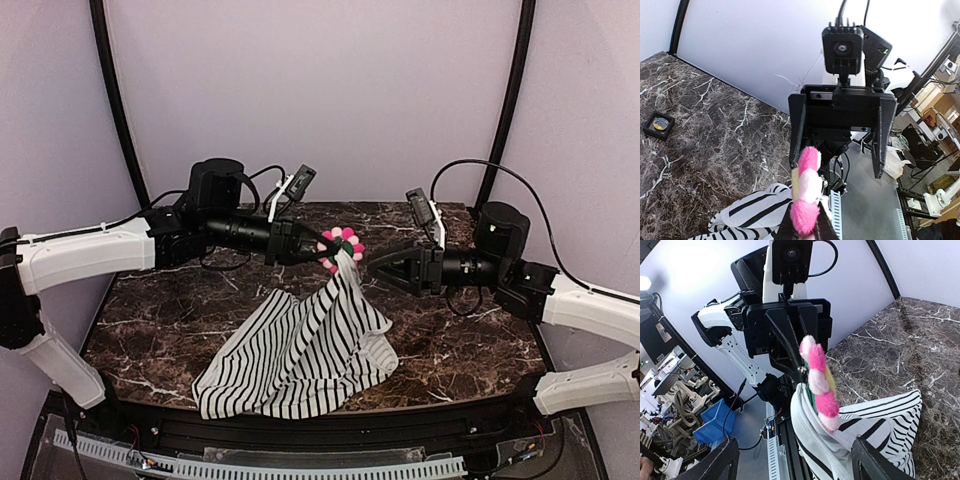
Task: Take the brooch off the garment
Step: Pass from the right arm to the left, then open the brooch with the flattened clothing.
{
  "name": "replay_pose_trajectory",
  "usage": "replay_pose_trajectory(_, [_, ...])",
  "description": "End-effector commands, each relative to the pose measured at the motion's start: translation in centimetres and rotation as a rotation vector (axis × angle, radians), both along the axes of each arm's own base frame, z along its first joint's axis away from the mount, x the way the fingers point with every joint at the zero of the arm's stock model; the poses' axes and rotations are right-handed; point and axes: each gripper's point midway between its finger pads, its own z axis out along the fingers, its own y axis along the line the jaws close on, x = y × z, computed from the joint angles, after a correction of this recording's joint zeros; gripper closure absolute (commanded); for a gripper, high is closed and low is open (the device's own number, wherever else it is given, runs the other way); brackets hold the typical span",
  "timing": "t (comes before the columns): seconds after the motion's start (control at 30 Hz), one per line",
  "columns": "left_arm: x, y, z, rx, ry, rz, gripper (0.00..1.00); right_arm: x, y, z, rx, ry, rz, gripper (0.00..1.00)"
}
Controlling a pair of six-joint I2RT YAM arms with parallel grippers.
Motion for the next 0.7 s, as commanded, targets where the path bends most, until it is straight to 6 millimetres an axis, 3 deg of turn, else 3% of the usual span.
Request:
replay_pose_trajectory(0.0, [-1.6, 0.2, 1.2, -0.033, -0.046, -0.111, 0.99, 0.2, 0.2, 2.6, 0.124, -0.082, -0.01, 0.25])
replay_pose_trajectory(0.23, [-1.9, 0.7, 0.3, -0.033, -0.081, -0.142, 0.99, 0.4, 2.3, 2.1, 0.109, -0.086, -0.009, 0.39])
replay_pose_trajectory(0.43, [-2.0, 1.0, -0.3, -0.027, -0.085, -0.141, 0.99, -0.5, 3.7, 1.4, 0.084, -0.084, 0.036, 0.47])
replay_pose_trajectory(0.67, [-2.3, 1.2, -0.4, -0.031, -0.083, -0.149, 0.99, -0.5, 4.5, 1.1, 0.078, -0.074, 0.047, 0.57])
